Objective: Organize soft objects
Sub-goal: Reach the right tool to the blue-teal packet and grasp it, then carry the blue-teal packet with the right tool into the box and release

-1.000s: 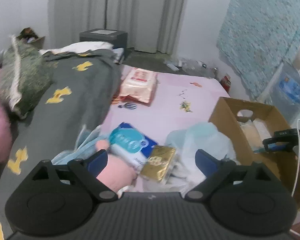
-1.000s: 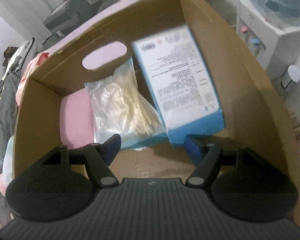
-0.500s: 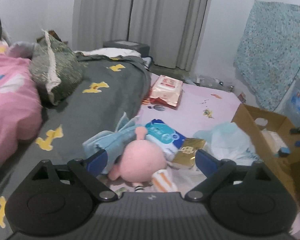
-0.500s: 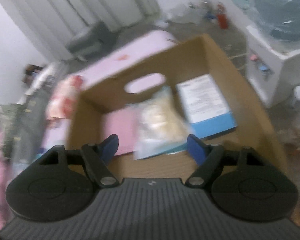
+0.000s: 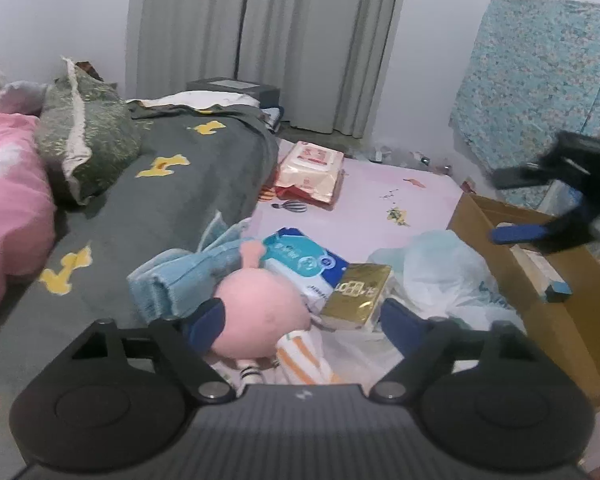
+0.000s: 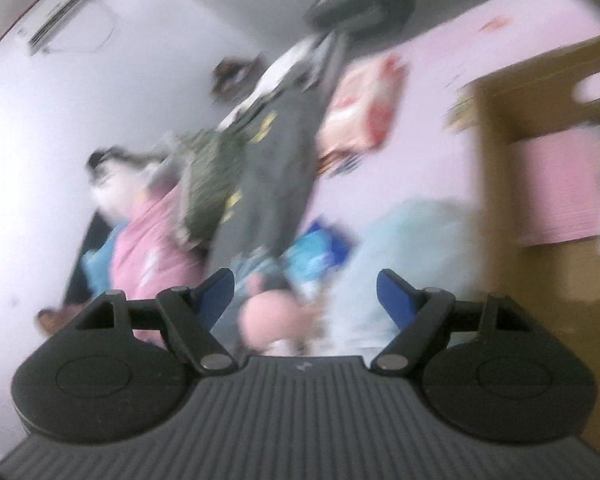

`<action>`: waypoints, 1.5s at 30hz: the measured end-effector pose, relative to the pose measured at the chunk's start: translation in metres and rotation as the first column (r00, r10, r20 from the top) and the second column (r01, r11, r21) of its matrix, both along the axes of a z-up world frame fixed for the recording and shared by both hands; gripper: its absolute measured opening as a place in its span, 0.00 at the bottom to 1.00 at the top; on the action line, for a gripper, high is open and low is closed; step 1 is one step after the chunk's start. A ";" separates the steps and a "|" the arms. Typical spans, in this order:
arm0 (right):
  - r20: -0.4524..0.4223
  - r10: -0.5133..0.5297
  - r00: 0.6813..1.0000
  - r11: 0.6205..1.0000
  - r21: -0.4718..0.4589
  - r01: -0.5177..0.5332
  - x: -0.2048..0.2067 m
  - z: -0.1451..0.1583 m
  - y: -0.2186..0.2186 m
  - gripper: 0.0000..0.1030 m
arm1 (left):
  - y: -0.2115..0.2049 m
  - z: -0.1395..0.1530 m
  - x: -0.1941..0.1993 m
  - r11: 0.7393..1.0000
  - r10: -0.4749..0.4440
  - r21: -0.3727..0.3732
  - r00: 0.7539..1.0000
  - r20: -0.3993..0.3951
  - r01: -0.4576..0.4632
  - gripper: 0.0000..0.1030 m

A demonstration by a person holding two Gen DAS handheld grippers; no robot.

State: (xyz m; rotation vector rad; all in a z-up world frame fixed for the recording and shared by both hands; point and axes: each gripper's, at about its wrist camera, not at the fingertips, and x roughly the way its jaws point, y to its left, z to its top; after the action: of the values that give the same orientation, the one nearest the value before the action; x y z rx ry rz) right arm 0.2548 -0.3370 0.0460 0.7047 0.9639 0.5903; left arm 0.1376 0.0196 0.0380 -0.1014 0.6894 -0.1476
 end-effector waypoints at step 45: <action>-0.267 0.117 0.957 0.970 -0.175 -0.167 0.189 -0.129 0.122 0.49 | -0.043 -0.098 0.254 0.994 -0.111 -0.078 0.833 -0.541 0.081 0.78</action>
State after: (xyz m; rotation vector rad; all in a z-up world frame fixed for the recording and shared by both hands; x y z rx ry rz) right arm 0.4443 -0.2152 -0.0825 0.5443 1.3028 0.5295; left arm 0.3921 -0.0231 -0.0601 -0.1623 1.2673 -0.2382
